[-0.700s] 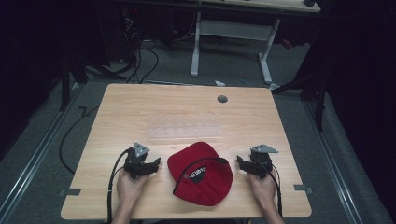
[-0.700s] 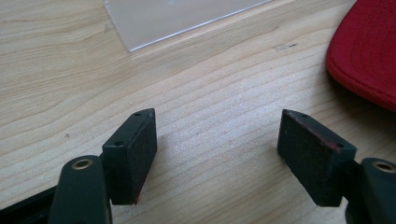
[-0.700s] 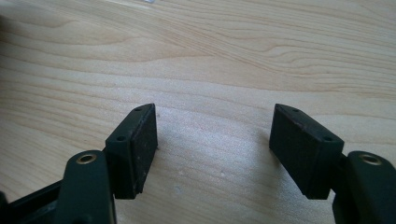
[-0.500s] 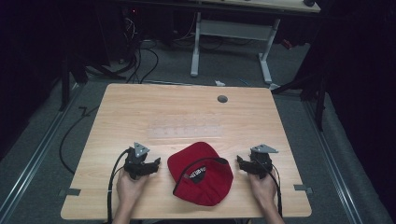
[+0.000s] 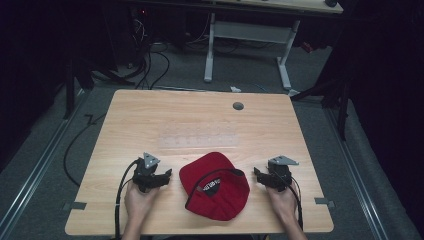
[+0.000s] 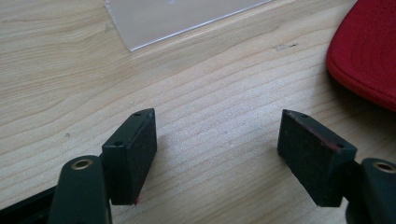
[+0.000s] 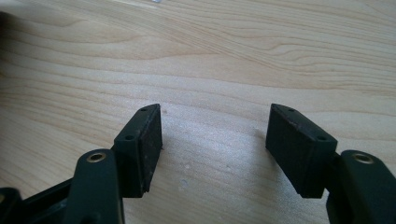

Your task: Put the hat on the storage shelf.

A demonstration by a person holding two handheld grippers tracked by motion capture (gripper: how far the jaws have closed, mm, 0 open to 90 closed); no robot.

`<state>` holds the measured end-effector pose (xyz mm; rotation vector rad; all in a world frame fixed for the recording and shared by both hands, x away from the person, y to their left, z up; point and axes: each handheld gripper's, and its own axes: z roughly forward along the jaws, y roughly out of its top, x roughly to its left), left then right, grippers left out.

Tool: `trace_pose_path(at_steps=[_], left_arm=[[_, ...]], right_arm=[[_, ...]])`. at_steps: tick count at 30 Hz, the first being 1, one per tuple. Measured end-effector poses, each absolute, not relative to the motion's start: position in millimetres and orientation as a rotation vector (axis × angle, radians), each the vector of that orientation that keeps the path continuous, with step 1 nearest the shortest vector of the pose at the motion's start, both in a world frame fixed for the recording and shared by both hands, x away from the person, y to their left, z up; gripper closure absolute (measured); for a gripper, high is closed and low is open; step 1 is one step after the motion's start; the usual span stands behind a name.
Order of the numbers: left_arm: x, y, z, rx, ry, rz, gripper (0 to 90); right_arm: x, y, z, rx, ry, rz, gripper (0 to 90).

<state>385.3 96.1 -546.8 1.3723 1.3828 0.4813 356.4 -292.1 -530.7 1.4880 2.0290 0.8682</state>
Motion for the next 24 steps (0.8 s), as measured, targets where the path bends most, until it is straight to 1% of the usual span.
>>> trace_pose_path(at_steps=[2, 12, 17, 24], left_arm=[[385, 96, -547, 1.373, 1.383, 0.481, 28.6], [385, 96, -547, 1.374, 1.383, 0.481, 28.6], [385, 96, -547, 1.375, 1.382, 0.481, 28.4], [385, 96, -547, 1.374, 1.383, 0.481, 28.3]], right_arm=[[356, -292, -531, 1.488, 2.026, 0.866, 38.8], [347, -296, -520, 1.52, 2.017, 0.961, 41.6], [332, -299, -503, 1.48, 2.017, 1.12, 42.6], [318, -290, -485, 1.382, 2.041, 1.21, 43.2]])
